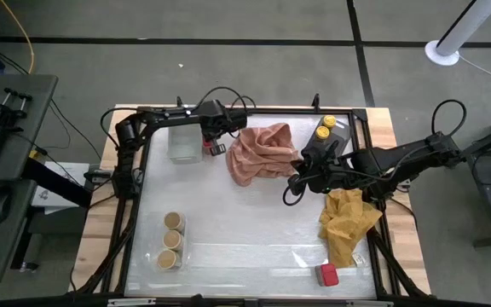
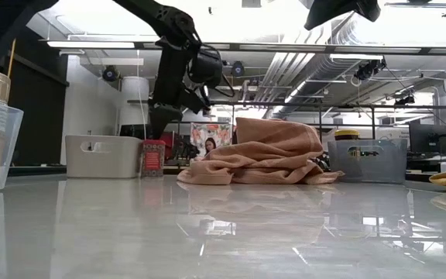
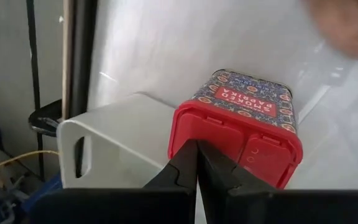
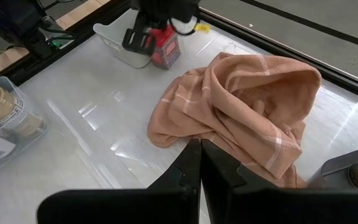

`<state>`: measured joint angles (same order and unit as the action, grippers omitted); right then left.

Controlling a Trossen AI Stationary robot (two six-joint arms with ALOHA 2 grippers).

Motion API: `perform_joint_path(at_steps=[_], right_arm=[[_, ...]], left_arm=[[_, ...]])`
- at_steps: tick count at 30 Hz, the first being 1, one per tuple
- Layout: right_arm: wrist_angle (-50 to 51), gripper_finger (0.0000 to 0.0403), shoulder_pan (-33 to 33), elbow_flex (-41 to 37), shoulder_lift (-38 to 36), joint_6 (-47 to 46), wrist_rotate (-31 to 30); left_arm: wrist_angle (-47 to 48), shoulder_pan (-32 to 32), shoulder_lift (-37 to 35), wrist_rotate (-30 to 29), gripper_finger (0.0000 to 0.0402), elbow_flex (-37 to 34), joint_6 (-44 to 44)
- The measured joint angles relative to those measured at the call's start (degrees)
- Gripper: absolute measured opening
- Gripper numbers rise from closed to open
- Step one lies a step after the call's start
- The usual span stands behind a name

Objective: Sort spices by type
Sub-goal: Put the top red seasoning can into the gray bin

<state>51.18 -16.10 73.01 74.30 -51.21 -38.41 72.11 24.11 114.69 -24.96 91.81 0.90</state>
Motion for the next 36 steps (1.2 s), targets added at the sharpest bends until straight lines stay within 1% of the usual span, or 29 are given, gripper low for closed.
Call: perform_joint_path(at_steps=[6, 13, 21, 24, 27, 29, 34, 36], right_arm=[[0.0, 0.0001, 0.0, 0.0, 0.0, 0.2, 0.0], [0.0, 0.0001, 0.0, 0.0, 0.0, 0.2, 1.1], [0.0, 0.0001, 0.0, 0.0, 0.0, 0.2, 1.9], [0.0, 0.0001, 0.0, 0.0, 0.0, 0.9, 1.8], [0.0, 0.0001, 0.0, 0.0, 0.0, 1.4, 1.8], [0.0, 0.0001, 0.0, 0.0, 0.0, 1.8, 1.8], [0.0, 0.0001, 0.0, 0.0, 0.0, 2.8, 1.8], [0.0, 0.0001, 0.0, 0.0, 0.0, 3.3, 1.8]], left_arm=[[0.1, -4.9, -0.1, 1.9, 0.0000, 0.0, -1.4], [2.5, -13.2, -0.1, 4.9, 0.0000, 0.0, -5.6], [3.4, -24.6, -0.2, 8.0, 0.0000, 0.0, -16.3], [3.2, -28.3, -0.3, 7.9, 0.0000, 0.0, -19.2], [3.6, -30.4, -1.1, 6.7, 0.0000, 0.0, -23.0], [4.6, -31.1, -2.0, 6.9, 0.0000, 0.6, -24.4], [6.8, -31.1, -7.7, 5.7, 0.0000, 1.6, -27.7], [6.1, -31.0, -10.0, 4.8, 0.0000, 1.6, -30.0]])
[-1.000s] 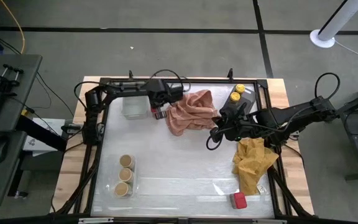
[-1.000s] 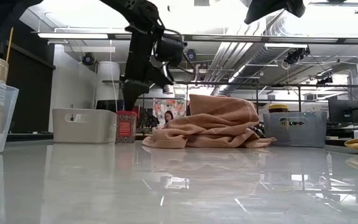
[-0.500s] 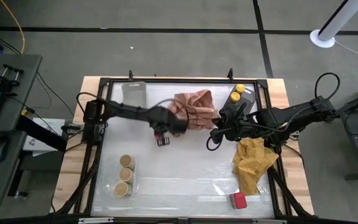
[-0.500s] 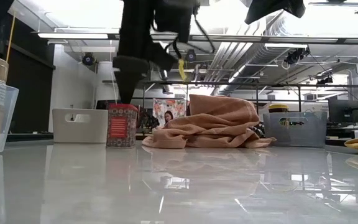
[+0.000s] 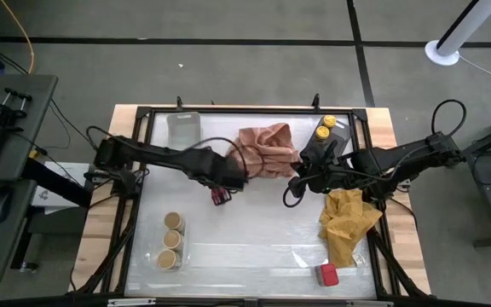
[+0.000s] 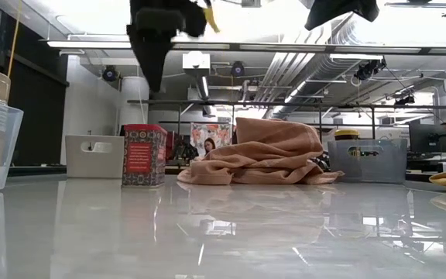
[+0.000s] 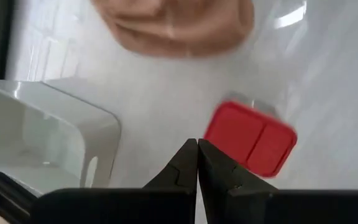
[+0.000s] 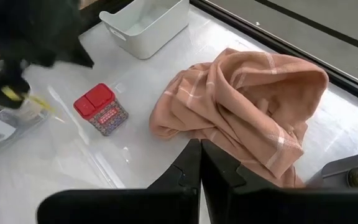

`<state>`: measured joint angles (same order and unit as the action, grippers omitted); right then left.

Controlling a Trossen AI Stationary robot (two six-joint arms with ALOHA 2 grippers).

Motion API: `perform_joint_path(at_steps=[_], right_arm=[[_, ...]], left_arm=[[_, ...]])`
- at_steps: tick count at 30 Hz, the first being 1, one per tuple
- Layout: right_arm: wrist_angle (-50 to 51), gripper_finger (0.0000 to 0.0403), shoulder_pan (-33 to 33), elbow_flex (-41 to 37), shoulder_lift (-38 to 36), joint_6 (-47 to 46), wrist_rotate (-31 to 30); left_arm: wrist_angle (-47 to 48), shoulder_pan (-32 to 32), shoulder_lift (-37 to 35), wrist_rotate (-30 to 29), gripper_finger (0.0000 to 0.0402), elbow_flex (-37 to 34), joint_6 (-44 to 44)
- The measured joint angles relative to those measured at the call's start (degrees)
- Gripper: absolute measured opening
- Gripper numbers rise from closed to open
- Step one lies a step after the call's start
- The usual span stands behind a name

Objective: Sort spices by type
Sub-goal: Put the top red seasoning can into the gray bin

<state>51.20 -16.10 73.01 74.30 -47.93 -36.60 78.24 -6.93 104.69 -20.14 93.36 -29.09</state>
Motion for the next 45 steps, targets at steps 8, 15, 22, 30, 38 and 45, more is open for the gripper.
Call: perform_joint_path(at_steps=[8, 15, 22, 30, 38, 45], right_arm=[[0.0, 0.0001, 0.0, 0.0, 0.0, 1.4, -0.5], [0.6, 0.0001, 0.0, 0.0, 0.0, 3.1, -0.5], [7.6, 0.0001, -0.4, 0.0, 0.0, -0.1, 2.8], [23.6, 0.0001, -7.0, 0.0, 0.0, -12.7, 4.7], [36.4, 0.0001, -17.5, 0.0, 0.0, -29.7, -0.4], [38.8, 0.0001, -24.9, -2.0, -0.6, -39.4, -3.6]], left_arm=[[-2.6, -2.3, -7.5, -13.0, 0.0000, 0.0, -12.3], [-1.9, -4.1, -8.3, -16.1, 0.0000, -1.1, -17.9], [-0.3, -6.7, -8.3, -15.3, 0.0000, -6.5, -26.7], [-4.2, -10.5, -9.6, -17.3, 0.0038, -4.9, -32.9], [-4.2, -9.8, -11.1, -14.9, 0.0145, -4.9, -40.9], [-10.7, -6.5, -10.9, -7.0, 0.0240, -7.5, -42.2]])
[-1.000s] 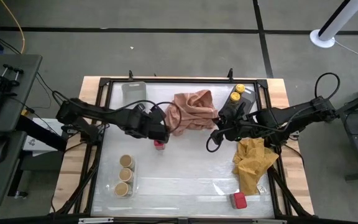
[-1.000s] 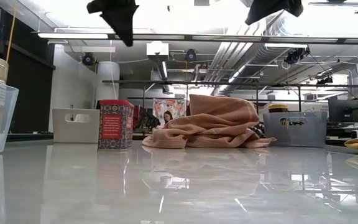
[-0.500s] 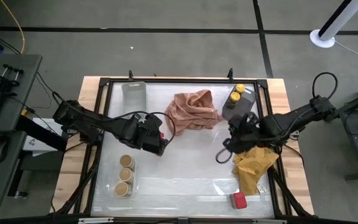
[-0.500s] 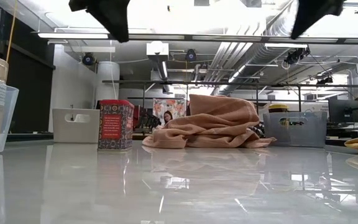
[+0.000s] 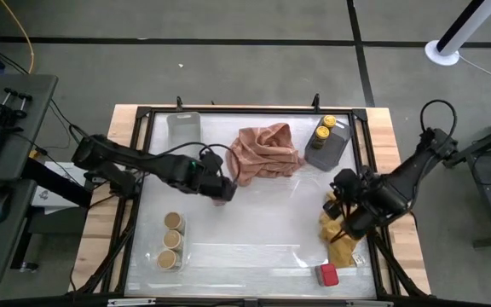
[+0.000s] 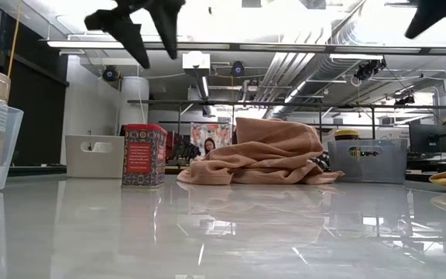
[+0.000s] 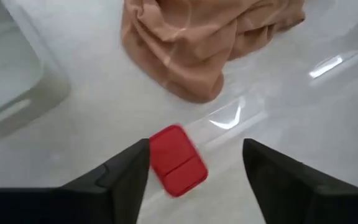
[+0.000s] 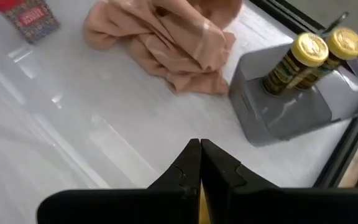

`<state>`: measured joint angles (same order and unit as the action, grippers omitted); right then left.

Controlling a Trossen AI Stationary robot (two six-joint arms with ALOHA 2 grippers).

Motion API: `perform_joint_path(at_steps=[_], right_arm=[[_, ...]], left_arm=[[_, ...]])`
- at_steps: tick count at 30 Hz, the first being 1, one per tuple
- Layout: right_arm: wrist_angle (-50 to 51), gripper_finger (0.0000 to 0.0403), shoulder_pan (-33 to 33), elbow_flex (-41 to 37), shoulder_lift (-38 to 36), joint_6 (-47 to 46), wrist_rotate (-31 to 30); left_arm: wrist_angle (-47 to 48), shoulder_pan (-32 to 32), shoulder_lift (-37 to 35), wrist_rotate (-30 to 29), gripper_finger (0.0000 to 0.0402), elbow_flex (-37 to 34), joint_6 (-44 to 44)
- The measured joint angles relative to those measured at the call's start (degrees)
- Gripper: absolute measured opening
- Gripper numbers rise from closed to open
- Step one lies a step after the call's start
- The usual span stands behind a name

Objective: Sort spices by type
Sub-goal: Put the top red seasoning can into the gray bin

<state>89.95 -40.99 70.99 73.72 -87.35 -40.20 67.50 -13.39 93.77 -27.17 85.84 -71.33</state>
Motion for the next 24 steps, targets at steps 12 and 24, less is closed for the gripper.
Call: perform_joint_path(at_steps=[12, 24], right_arm=[[-2.2, 0.0001, -9.2, -12.5, -0.2, -26.9, 4.2], [-7.3, 0.0001, -11.2, -15.3, -0.3, -30.9, 4.1]], left_arm=[[-4.1, 1.4, 0.2, 1.3, 0.0294, -8.5, -14.0], [-15.1, 1.4, 0.2, 4.8, 0.0294, -16.5, -19.2]])
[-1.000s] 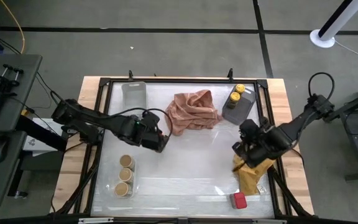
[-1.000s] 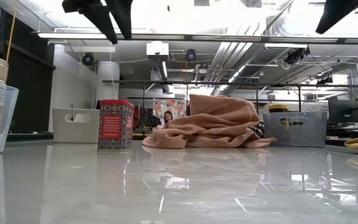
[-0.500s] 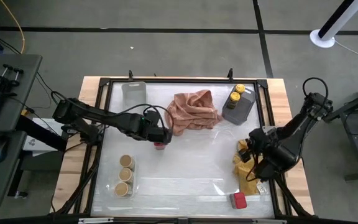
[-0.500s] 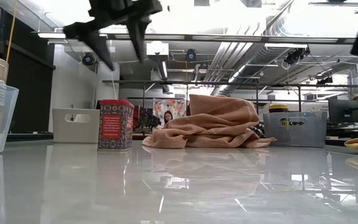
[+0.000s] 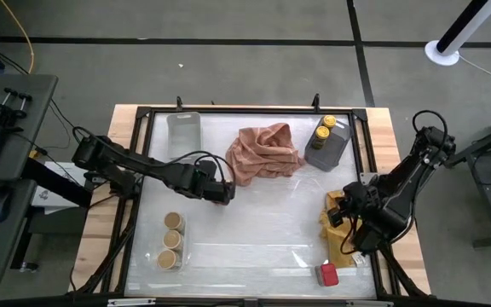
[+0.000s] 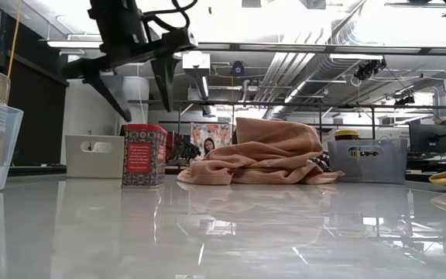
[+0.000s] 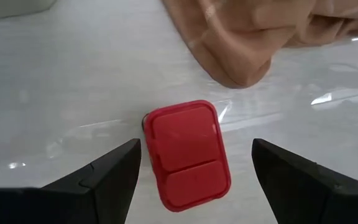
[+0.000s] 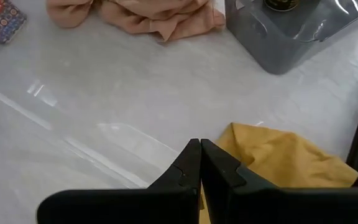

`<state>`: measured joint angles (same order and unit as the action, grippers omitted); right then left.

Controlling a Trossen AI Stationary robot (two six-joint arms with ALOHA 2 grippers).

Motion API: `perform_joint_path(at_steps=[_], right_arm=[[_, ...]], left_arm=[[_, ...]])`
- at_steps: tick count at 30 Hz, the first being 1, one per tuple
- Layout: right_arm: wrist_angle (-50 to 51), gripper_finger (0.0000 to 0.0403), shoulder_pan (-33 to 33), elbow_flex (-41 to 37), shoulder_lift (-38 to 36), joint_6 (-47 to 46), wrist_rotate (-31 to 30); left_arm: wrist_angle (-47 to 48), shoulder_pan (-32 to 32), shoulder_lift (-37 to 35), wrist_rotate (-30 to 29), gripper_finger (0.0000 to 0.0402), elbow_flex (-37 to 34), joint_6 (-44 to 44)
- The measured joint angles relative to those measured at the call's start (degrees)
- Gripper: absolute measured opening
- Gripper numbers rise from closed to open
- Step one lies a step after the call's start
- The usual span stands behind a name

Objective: Sort spices by type
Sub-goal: Put the top red seasoning can into the gray bin

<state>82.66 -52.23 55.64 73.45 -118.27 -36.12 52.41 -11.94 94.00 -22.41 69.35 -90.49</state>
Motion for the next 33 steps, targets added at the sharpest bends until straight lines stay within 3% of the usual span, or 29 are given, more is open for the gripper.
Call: perform_joint_path(at_steps=[19, 33], right_arm=[[0.7, 0.0001, 0.1, 0.0, 0.0, 0.2, -0.5], [-0.2, 0.0001, 0.1, 0.0, 0.0, 0.1, -0.2]], left_arm=[[-3.2, 0.5, 5.3, 3.0, 0.0294, -0.2, -0.8], [-3.0, 1.9, 5.8, 4.3, 0.0290, -0.2, 6.0]])
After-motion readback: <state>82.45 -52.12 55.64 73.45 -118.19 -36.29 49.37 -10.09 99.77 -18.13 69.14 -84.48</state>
